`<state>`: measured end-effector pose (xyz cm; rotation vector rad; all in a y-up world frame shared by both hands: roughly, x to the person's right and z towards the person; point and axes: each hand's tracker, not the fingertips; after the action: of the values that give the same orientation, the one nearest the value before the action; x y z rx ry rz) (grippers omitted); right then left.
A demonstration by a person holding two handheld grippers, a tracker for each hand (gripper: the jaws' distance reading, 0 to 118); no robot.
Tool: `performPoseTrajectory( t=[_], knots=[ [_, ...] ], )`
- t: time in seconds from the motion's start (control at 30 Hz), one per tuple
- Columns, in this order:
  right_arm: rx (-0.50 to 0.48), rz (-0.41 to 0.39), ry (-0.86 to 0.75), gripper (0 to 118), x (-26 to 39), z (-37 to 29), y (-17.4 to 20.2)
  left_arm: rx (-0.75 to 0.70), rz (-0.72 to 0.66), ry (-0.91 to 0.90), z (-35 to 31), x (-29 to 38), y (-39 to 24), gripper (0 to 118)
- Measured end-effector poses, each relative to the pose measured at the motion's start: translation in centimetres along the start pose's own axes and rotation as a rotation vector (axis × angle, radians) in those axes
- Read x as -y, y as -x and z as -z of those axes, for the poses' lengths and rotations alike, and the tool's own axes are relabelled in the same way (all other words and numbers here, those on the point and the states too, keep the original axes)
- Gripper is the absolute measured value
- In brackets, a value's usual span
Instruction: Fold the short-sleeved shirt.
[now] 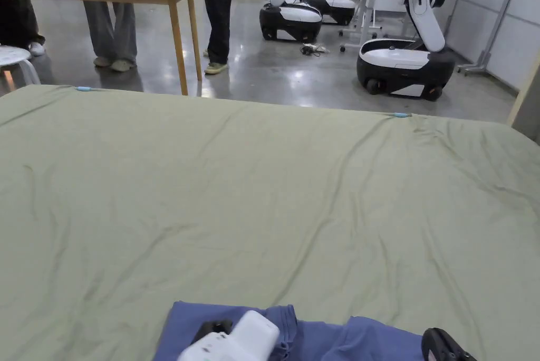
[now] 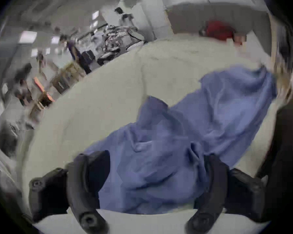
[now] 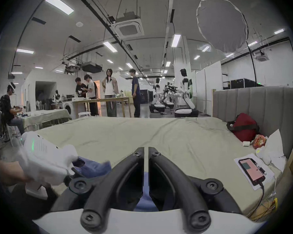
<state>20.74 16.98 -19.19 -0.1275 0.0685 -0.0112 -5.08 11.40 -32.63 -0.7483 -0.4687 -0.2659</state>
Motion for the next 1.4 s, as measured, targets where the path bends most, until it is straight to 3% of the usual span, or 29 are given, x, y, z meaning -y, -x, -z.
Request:
performPoseTrajectory(
  t=[0.07, 0.17, 0.3, 0.33, 0.43, 0.53, 0.67, 0.8, 0.87, 0.9, 1.07, 1.17, 1.27, 1.33, 1.37, 1.4],
  knots=[
    [-0.006, 0.010, -0.003, 6, 0.0, 0.0, -0.1, 0.096, -0.193, -0.111, -3.7, 0.0, 2.3, 91],
    [-0.002, 0.042, -0.008, 6, 0.1, 0.1, -0.5, 0.115, -0.394, -0.185, -5.7, 0.5, 5.8, 91],
    [-0.018, 0.089, -0.009, 6, 0.1, 0.0, -1.5, 0.027, -0.544, -0.072, -2.8, 0.8, 7.6, 90],
    [-0.015, 0.098, -0.010, 6, 0.1, -0.1, -1.7, 0.069, -0.540, -0.042, -1.8, 0.8, 7.3, 79],
    [-0.016, 0.134, -0.018, 6, 0.1, -0.3, -2.4, 0.223, -0.497, 0.017, 0.4, -0.1, 2.9, 24],
    [-0.010, 0.197, -0.020, 6, 0.2, -0.3, -3.4, 0.229, -0.381, 0.100, 2.0, -0.4, -1.5, 24],
    [-0.006, 0.251, -0.021, 6, 0.3, -0.5, -4.4, 0.180, -0.460, -0.025, -0.5, -0.1, 0.1, 23],
    [-0.017, 0.261, -0.029, 6, 0.4, -0.6, -4.5, 0.103, -0.520, -0.198, -5.8, 1.0, 5.4, 27],
    [-0.019, 0.263, -0.020, 6, 0.3, -0.1, -4.3, 0.120, -0.659, -0.212, -7.5, 2.5, 9.1, 99],
    [-0.013, 0.256, -0.004, 6, 0.2, 0.2, -4.1, 0.148, -0.737, -0.189, -7.8, 3.4, 10.7, 115],
    [-0.014, 0.147, 0.024, 6, 0.0, 0.5, -2.4, 0.412, -1.027, -0.100, -5.4, 9.5, 17.0, 117],
    [-0.007, 0.076, 0.019, 6, -0.1, 0.2, -0.9, 0.610, -1.337, -0.065, -1.8, 12.0, 18.0, 117],
    [0.014, -0.020, 0.032, 6, -0.1, 0.6, 0.8, 0.789, -1.289, -0.131, 0.5, 10.7, 16.8, 116],
    [0.027, -0.089, 0.038, 6, 0.0, 0.8, 1.9, 0.791, -1.268, -0.125, 2.2, 9.8, 15.5, 115],
    [0.029, -0.122, 0.040, 6, 0.1, 0.9, 2.5, 0.745, -1.214, -0.111, 2.2, 8.8, 14.6, 109],
    [0.023, -0.142, 0.046, 6, 0.1, 1.0, 2.9, 0.658, -1.187, -0.080, 2.2, 8.3, 14.3, 90]
  ],
)
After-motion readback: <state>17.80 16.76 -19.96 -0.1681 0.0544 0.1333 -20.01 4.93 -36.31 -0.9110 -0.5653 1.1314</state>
